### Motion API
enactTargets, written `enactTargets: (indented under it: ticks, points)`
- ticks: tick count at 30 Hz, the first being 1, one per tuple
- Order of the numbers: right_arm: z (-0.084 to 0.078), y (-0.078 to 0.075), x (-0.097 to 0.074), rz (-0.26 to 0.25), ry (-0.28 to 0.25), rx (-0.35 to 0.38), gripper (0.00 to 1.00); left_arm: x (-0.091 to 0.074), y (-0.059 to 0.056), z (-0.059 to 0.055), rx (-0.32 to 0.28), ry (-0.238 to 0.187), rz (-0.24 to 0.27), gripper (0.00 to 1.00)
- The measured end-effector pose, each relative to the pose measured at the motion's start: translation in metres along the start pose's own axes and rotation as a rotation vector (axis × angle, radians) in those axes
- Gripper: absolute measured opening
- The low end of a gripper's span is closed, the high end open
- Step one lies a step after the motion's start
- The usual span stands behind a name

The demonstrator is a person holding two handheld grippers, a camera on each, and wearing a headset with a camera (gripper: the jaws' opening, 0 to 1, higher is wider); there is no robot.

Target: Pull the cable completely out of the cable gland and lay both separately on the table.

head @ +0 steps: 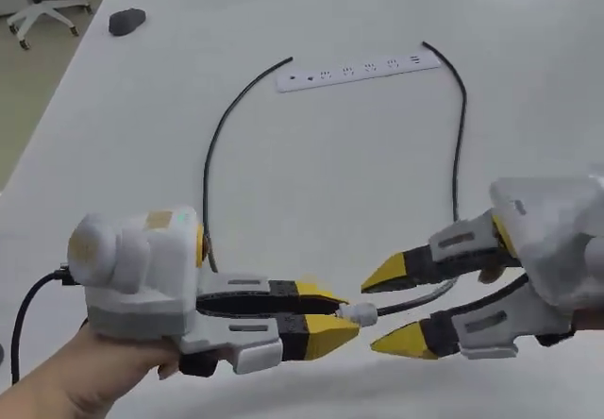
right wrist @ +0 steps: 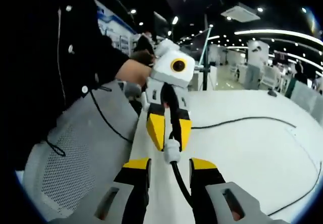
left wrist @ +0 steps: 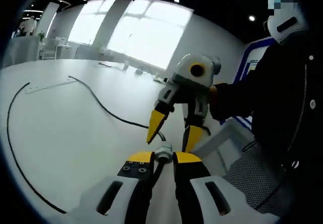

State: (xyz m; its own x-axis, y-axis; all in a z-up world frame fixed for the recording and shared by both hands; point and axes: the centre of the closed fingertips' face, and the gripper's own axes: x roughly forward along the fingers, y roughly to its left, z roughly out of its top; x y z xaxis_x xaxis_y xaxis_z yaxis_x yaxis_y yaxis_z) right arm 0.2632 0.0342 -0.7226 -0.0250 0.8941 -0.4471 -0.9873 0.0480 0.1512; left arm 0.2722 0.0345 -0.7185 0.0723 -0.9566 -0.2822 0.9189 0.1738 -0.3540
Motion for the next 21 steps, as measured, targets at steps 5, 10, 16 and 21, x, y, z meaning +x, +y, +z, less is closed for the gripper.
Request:
enactTargets:
  ticks: [5, 10, 16, 21]
  points:
    - [0.018, -0.002, -0.002, 0.062, -0.127, 0.202, 0.21, -0.001, -0.002, 0.003, 0.150, 0.019, 0.013, 0.15]
    - [0.016, -0.004, -0.001, 0.090, -0.110, 0.273, 0.16, 0.001, -0.006, 0.004, 0.180, 0.020, 0.007, 0.15]
    - [0.006, 0.001, 0.005, 0.116, -0.063, 0.277, 0.09, 0.002, -0.006, 0.004, 0.190, 0.020, 0.003, 0.15]
    - [0.007, 0.004, 0.004, 0.114, -0.073, 0.244, 0.08, 0.002, -0.005, 0.003, 0.166, 0.016, 0.001, 0.15]
